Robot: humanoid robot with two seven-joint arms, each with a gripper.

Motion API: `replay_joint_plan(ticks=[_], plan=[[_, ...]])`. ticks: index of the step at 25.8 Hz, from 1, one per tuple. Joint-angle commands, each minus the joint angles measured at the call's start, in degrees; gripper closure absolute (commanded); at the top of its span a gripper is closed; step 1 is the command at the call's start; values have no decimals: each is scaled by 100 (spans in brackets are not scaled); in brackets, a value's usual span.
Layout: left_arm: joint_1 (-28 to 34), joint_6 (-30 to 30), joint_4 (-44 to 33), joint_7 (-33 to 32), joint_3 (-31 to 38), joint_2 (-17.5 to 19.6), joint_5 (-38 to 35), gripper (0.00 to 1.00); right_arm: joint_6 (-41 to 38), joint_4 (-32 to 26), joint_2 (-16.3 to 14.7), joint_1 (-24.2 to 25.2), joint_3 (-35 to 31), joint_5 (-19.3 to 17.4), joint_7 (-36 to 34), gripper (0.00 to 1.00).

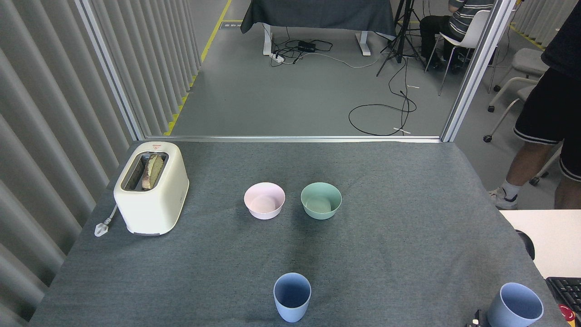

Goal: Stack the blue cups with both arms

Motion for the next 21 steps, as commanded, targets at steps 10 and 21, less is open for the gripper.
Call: replay_joint_plan(ticks=[10,21], plan=[[10,10,-18,1,2,11,1,0,14,31,-126,-135,-25,-179,2,0],[10,10,-9,1,2,11,1,0,23,382,-380,-434,-166,-188,38,0]])
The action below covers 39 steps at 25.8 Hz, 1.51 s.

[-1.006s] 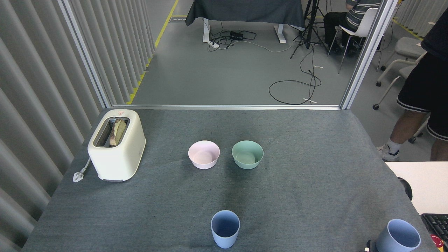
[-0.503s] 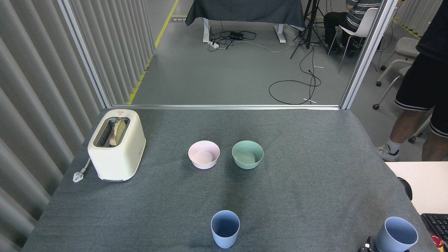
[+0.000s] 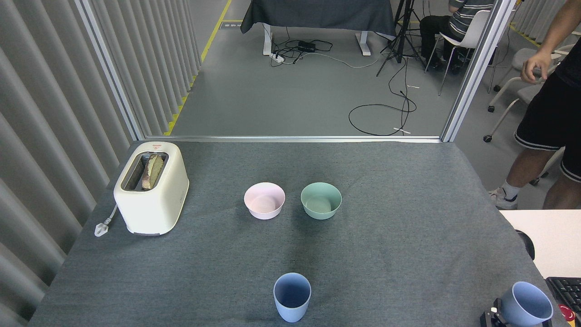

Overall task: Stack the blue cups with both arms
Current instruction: 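Grasp the other light blue cup with the right gripper and lift it, then carry the lifted cup over the centered cup with the right gripper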

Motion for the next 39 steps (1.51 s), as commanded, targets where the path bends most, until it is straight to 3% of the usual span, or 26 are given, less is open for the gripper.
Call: replay_joint_plan(ticks=[1,12,17,21,27,30,32,39], plan=[[2,-1,0,1,0,0,-5,0,10,226,-50,-169,33,39,42,1],[-7,25,9,1,18,0,4,0,-8,235,-23,-275,297,75,42,30],[2,8,9,1,18,9,4,0,-25,-433,-41,-310,367,101,419,31],[-51,16,0,1,9,-18,4,0,133,-837,73,-864,1299,400,938,31],[-86,43,114,10,9,-70,4,0,476,-2138,1023,-917,2855,901,1659,30],[-86,43,167,19,27,-79,4,0,441,-2797,1163,-539,3496,1499,1843,29],[-95,43,202,19,35,-88,4,0,423,-3122,1207,-293,3786,1569,1852,28],[-148,43,211,19,44,-88,13,0,239,-3175,1620,-55,4226,1806,1949,28]])
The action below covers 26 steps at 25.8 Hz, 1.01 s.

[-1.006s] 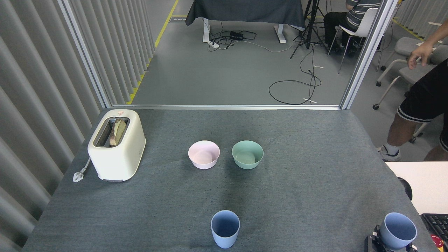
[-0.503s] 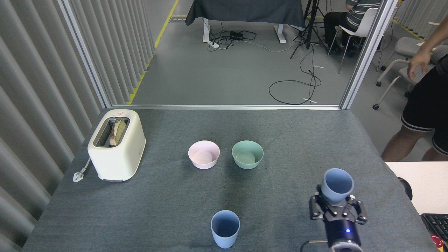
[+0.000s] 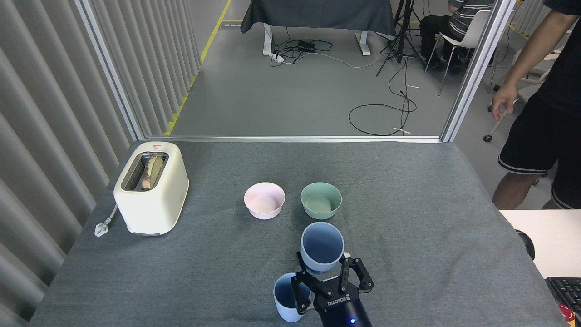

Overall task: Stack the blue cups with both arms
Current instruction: 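Carry the lifted cup over the centered cup with the right gripper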

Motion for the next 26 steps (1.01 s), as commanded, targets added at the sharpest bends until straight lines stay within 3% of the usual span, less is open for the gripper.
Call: replay_joint_plan(ticks=[1,4,21,26], plan=[[-47,8,7,0,0,-1,16,0,-96,85,246,104,230,138,39,28],[-83,8,-2,0,9,8,16,0,-96,296,422,139,344,314,39,28],[-153,-36,-125,18,36,17,43,0,-70,797,396,157,256,314,-23,27],[-170,-62,-160,18,27,17,78,0,-70,805,387,157,247,270,-31,20]])
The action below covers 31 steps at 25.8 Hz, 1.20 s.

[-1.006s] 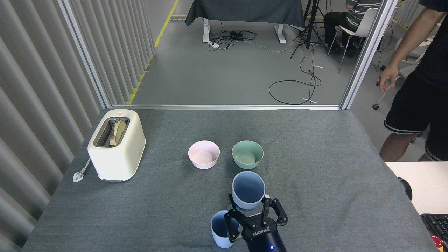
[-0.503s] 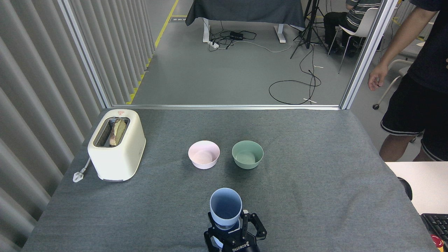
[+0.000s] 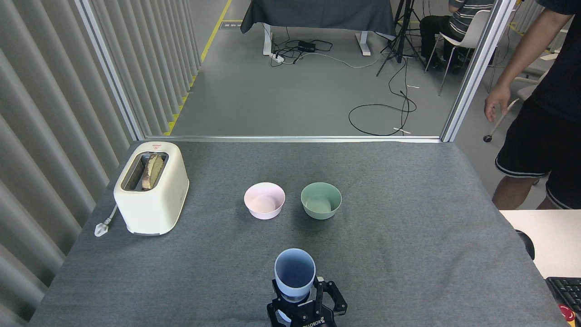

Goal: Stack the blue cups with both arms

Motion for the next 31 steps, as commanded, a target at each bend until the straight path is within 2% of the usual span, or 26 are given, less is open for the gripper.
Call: replay_joint_plan(ticks=[1,3,5,12,19,22,25,27,29,31], plan=[[-25,-5,-17,-1,-8,0,32,0,11,10,-4,-9,-9,-36,1,14],[-25,-14,-17,-1,-8,0,32,0,11,19,-21,0,-9,-36,1,6],[-25,-5,-9,-1,-8,0,32,0,2,28,-30,-9,-9,-44,1,2],[-25,-14,-9,-1,-8,9,32,0,-68,-139,14,18,0,-53,-60,0],[-60,-14,-9,-1,-8,9,32,0,-411,-1141,31,9,-61,-80,-447,0],[-69,-22,-17,-1,-8,9,32,0,-446,-1467,-109,70,-773,-115,-464,0],[-69,-22,-96,-1,-8,9,32,0,-657,-1467,-707,773,-1590,-203,-701,0],[-60,-22,-193,-1,-17,9,32,0,-1052,-1449,-988,1546,-2144,-510,-1369,0],[-51,-23,-255,-1,-17,0,32,0,-1562,-1414,-962,2241,-2926,-1143,-1993,0],[-60,-31,-263,-1,-26,0,32,0,-2081,-1229,-830,2628,-3586,-1539,-2152,0]])
